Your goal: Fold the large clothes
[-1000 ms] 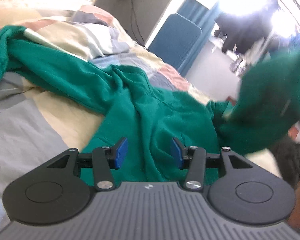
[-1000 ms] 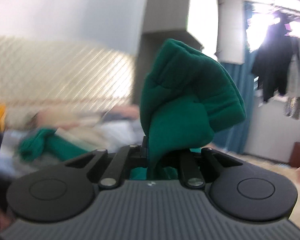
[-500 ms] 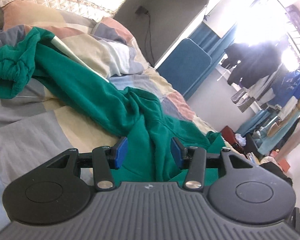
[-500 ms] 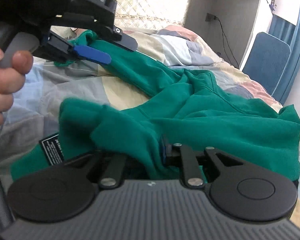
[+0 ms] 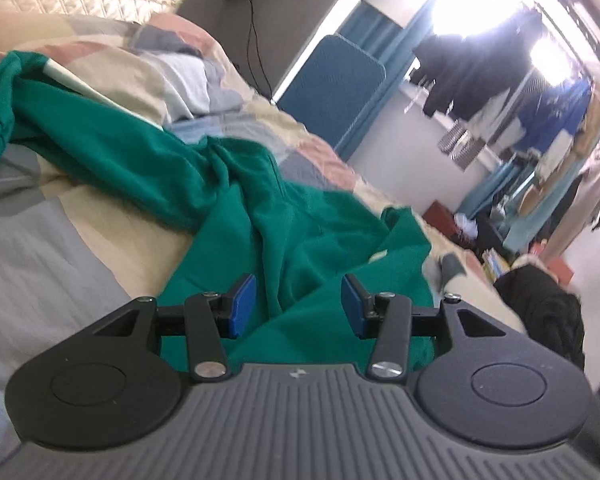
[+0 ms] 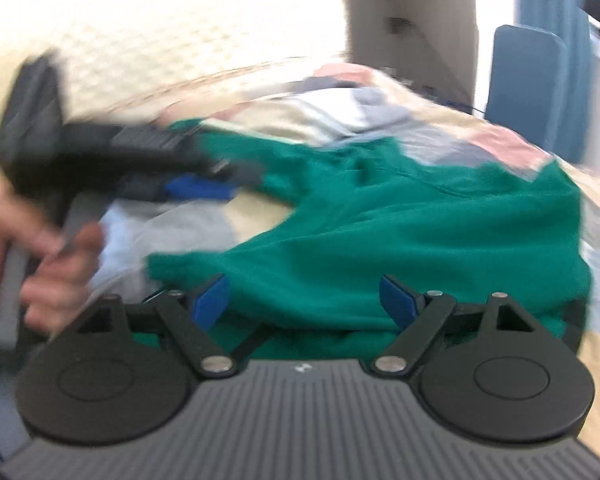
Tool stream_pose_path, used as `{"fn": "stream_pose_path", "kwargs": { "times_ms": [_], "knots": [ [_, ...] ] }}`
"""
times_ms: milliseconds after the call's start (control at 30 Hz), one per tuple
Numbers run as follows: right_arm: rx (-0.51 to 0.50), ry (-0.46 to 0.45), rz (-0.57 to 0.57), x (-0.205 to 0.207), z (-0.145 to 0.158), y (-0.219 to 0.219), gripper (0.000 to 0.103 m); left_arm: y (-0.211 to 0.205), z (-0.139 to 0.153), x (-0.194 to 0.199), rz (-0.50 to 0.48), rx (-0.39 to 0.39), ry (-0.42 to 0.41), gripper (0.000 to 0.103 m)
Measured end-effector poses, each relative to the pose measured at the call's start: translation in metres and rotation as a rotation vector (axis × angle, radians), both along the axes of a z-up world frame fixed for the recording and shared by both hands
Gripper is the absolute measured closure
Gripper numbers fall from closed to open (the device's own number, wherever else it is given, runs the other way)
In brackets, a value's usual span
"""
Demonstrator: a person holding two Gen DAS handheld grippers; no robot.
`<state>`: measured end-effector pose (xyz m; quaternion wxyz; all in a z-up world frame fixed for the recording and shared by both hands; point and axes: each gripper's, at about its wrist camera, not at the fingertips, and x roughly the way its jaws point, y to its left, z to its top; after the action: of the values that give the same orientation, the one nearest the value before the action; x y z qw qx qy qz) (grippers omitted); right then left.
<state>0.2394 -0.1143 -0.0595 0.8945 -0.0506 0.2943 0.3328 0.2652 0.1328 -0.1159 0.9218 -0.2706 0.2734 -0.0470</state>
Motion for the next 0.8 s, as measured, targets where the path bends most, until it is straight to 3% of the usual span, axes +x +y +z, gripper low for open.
{"fn": "stream_pose_path", "kwargs": {
  "times_ms": [200, 267, 433, 533, 667, 800],
  "knots": [
    [0.105, 0.1, -0.216, 0.053, -0.01, -0.025, 0.024, -0.023, -0.017, 0.013, -0.07, 0.04, 0.049, 0.051],
    [0.109, 0.095, -0.257, 0.067, -0.013, -0.026, 0.04, -0.034, -0.024, 0.02, -0.093, 0.07, 0.072, 0.052],
    [0.098, 0.109, -0.269, 0.085, -0.031, -0.016, 0.062, -0.059, -0.047, 0.017, -0.145, 0.207, 0.114, 0.053],
    [0.075, 0.158, -0.26, 0.089, -0.047, -0.011, 0.063, -0.067, -0.054, 0.02, -0.146, 0.263, 0.134, 0.054],
    [-0.007, 0.24, -0.273, 0.096, -0.074, -0.005, 0.064, -0.065, -0.063, 0.027, -0.136, 0.263, 0.16, 0.055],
    [0.002, 0.274, -0.287, 0.101, -0.081, -0.006, 0.064, -0.062, -0.064, 0.031, -0.119, 0.253, 0.159, 0.055]
  ]
}}
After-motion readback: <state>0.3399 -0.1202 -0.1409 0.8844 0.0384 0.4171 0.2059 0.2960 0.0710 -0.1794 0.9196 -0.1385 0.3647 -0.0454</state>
